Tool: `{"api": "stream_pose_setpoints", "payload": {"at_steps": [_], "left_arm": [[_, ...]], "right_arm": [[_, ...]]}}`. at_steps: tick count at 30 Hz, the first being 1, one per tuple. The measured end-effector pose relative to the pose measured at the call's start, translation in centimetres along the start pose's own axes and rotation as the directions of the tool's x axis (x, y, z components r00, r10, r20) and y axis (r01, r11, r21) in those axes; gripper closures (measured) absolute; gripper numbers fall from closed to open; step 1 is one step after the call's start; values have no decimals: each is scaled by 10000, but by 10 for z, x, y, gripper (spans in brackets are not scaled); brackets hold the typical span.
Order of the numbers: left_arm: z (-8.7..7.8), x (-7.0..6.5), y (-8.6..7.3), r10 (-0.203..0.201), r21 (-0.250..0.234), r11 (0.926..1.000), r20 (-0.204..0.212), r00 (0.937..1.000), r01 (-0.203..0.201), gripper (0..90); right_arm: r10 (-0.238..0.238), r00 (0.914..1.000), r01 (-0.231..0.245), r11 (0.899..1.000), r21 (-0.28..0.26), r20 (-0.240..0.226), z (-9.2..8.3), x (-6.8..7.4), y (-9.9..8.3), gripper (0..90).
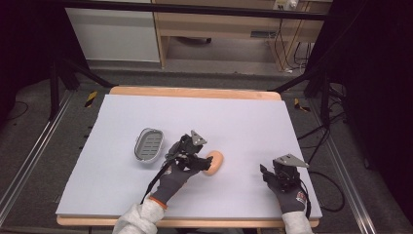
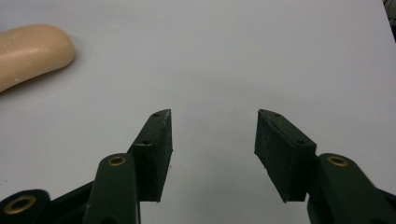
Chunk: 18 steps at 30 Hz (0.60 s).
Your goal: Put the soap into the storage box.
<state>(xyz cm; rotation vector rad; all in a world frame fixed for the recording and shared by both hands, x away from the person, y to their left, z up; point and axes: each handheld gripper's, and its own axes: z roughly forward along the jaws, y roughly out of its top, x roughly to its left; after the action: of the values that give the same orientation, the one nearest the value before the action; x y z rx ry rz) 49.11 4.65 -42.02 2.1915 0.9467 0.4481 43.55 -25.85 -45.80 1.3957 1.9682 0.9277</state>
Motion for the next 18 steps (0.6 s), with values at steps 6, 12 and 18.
{"api": "stream_pose_setpoints", "payload": {"at_steps": [6,12,18], "left_arm": [[8,-2,0,-17,185,9998,54,10000,16,244],[16,-4,1,-102,361,9993,259,9996,92,216],[26,-9,2,-121,689,9976,383,9992,94,197]], "right_arm": [[32,10000,-32,10000,32,18,1,1,0,464],[-34,10000,34,10000,5,-7,1,1,0,467],[27,10000,-27,10000,56,1,1,1,0,469]]}}
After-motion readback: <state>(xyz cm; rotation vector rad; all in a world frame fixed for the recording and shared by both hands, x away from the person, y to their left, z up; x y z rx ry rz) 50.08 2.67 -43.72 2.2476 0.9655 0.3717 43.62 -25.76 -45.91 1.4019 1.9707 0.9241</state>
